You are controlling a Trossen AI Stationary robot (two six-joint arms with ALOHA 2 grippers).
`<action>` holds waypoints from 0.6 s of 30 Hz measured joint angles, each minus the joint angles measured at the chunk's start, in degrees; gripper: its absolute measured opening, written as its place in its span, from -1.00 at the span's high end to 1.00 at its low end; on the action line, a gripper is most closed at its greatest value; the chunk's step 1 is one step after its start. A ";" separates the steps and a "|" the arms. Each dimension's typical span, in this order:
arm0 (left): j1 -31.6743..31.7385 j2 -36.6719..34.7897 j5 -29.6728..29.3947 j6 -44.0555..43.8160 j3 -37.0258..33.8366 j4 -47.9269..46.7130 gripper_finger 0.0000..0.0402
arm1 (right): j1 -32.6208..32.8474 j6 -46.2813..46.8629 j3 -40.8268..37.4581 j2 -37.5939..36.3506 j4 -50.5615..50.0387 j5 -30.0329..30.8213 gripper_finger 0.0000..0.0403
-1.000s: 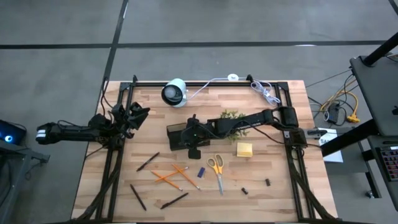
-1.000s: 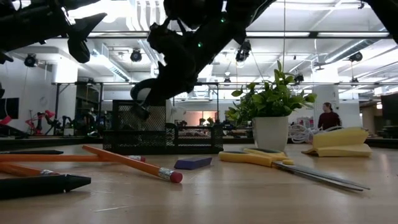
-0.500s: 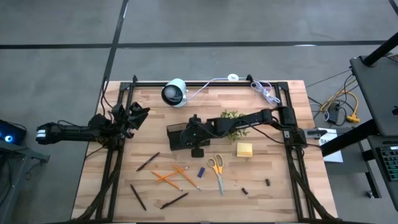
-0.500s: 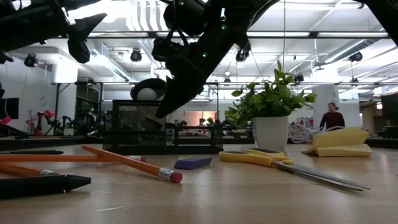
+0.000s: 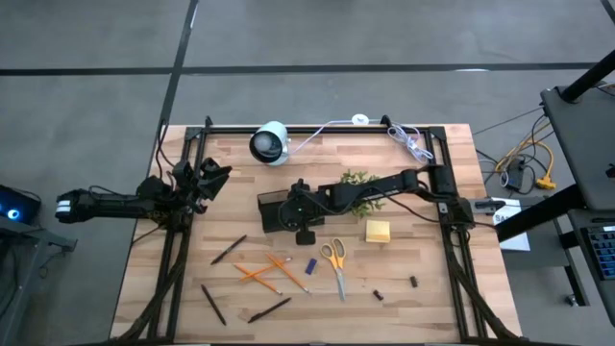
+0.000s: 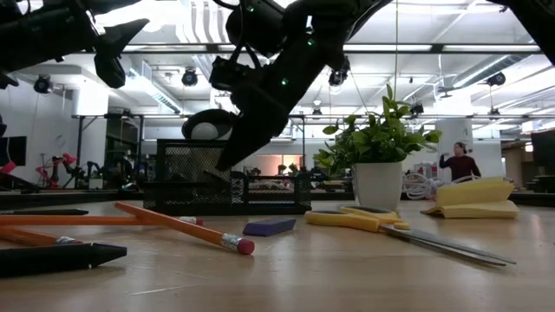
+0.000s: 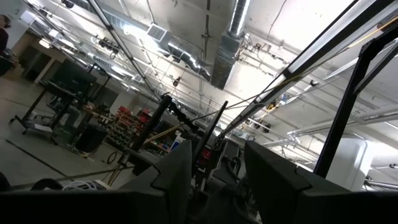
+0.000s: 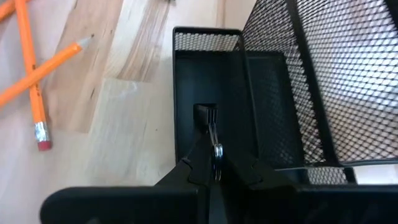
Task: Pick and place office supplies into organizer
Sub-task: Put the top binder clip in the black desk organizer
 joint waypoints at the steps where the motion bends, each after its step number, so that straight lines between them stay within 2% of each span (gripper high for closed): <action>1: 0.00 0.00 -0.02 0.00 0.00 0.00 0.34 | 0.00 0.04 0.00 0.08 0.00 0.00 0.96; 18: 0.00 0.04 -0.04 0.00 -0.02 -0.31 0.34 | 0.02 0.17 0.00 0.09 -0.61 -0.11 0.96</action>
